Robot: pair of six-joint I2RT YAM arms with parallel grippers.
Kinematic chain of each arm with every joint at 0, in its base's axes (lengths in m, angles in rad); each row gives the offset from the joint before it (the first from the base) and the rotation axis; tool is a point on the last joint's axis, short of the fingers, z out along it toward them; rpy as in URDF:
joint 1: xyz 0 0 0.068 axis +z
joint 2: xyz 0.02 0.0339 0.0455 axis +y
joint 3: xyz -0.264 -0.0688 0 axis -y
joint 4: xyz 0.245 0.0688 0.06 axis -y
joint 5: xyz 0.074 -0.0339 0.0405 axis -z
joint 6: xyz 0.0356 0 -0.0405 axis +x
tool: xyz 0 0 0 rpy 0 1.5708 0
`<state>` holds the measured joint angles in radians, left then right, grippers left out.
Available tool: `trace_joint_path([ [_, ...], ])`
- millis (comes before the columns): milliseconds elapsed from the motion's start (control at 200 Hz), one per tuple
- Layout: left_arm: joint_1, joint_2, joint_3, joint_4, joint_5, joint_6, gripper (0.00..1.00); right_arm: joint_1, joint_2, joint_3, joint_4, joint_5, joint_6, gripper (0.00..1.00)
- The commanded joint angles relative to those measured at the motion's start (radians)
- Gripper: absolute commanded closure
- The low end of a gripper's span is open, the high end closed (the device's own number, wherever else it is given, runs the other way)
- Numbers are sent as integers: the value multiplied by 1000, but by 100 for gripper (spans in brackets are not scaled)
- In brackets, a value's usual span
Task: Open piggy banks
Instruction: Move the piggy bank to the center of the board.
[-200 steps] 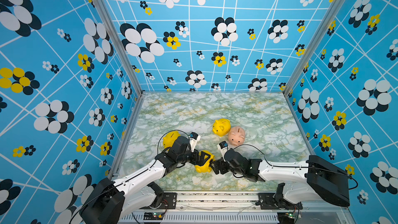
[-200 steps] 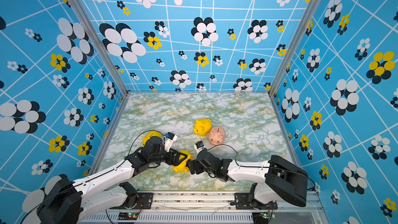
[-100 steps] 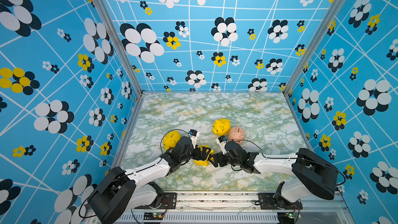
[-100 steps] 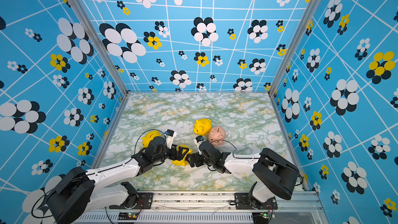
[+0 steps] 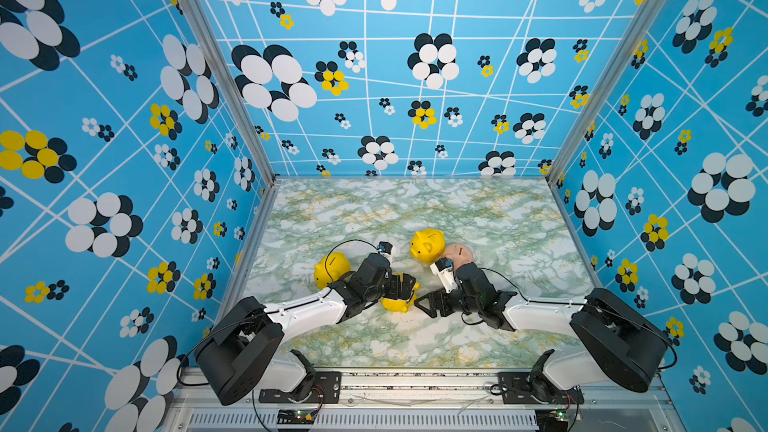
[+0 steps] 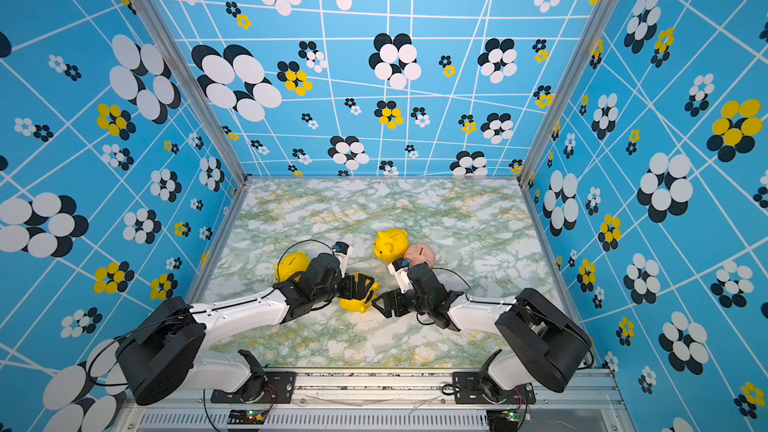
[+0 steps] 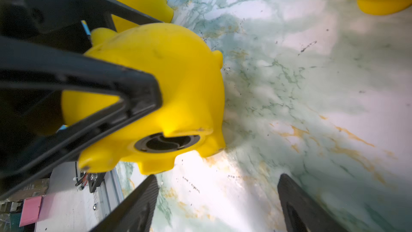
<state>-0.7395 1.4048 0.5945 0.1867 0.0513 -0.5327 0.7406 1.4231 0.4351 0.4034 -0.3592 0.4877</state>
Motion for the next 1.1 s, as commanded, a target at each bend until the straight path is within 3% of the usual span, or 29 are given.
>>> trace_joint_path([
  [0, 8, 95, -33, -225, -33, 2, 2, -8, -61, -42, -31, 19, -33, 15],
  [165, 29, 146, -21, -226, 28, -18, 2, -10, -82, -68, 46, 38, -71, 27],
  [420, 65, 222, -12, -248, 143, -18, 2, -13, -66, -115, 284, 64, -105, 59],
  [705, 86, 301, -2, -255, 227, -16, 2, -14, 45, -103, 450, 67, -84, 69],
  [1095, 97, 333, 4, -252, 308, -6, 2, -14, 167, -92, 590, 78, -51, 72],
])
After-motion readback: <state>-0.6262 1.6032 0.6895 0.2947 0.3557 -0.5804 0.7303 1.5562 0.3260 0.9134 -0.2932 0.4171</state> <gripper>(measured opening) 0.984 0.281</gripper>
